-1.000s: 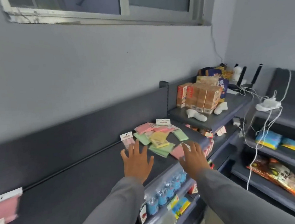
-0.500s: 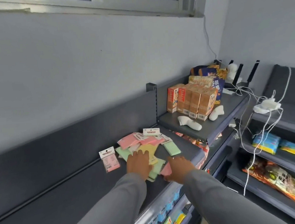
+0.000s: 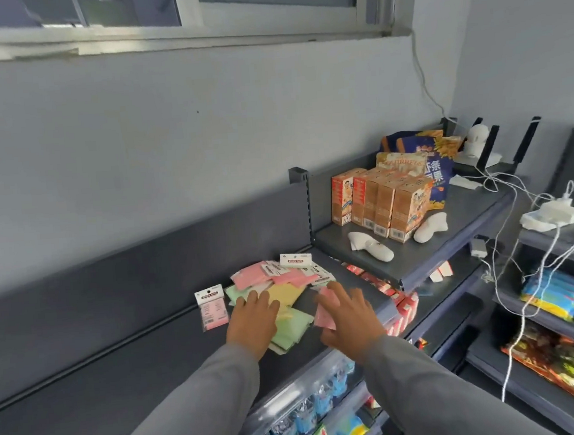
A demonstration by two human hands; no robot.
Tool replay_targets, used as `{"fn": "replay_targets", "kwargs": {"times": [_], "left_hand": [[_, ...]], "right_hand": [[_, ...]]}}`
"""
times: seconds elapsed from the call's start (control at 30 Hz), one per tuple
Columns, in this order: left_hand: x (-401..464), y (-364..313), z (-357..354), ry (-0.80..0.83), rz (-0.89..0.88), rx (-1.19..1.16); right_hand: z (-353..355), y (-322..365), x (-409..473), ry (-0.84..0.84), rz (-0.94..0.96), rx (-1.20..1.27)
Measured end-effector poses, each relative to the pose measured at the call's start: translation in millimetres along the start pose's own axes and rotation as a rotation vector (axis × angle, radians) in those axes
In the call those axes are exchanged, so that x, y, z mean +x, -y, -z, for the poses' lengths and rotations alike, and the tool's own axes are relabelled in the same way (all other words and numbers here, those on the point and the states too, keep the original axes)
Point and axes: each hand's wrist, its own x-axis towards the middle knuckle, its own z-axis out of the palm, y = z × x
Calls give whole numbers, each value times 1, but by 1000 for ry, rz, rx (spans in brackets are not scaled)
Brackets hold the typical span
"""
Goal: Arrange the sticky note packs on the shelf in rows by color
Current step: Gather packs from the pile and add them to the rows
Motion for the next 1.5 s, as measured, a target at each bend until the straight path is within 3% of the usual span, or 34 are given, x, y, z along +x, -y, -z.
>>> {"fn": "replay_targets", "kwargs": {"times": [0.1,0.2,0.33,0.4,0.5,0.63,0.73,1.0,1.27,1.5], "left_hand": [[-25,1,8,-72,68,-128],[-56,11,15,-144,282,-394],[-100,31,32,-251,635,-968],[-124,43,45,-329,740,-1109],[-161,64,59,-383,713,-968],[-217,104,57,-218,534,-412],[-260,133,48,-174,461,-201],[-372,229,27,-122,394,-79],[-468,312,-1,-140,434,123],[-517,358,-27,-265,664,64]], "right_hand": [[0,5,-6,-28,-3,242],[-2,23,-6,-66,-11,447],[-15,65,-5,-53,66,479],[-16,95,-6,-7,118,502],[-17,142,-8,-9,203,509],[-25,215,-6,-2,343,497],[-37,274,-10,20,429,458],[-63,427,-55,53,473,480],[-68,555,-101,62,546,482],[-77,609,-101,137,575,403]]}}
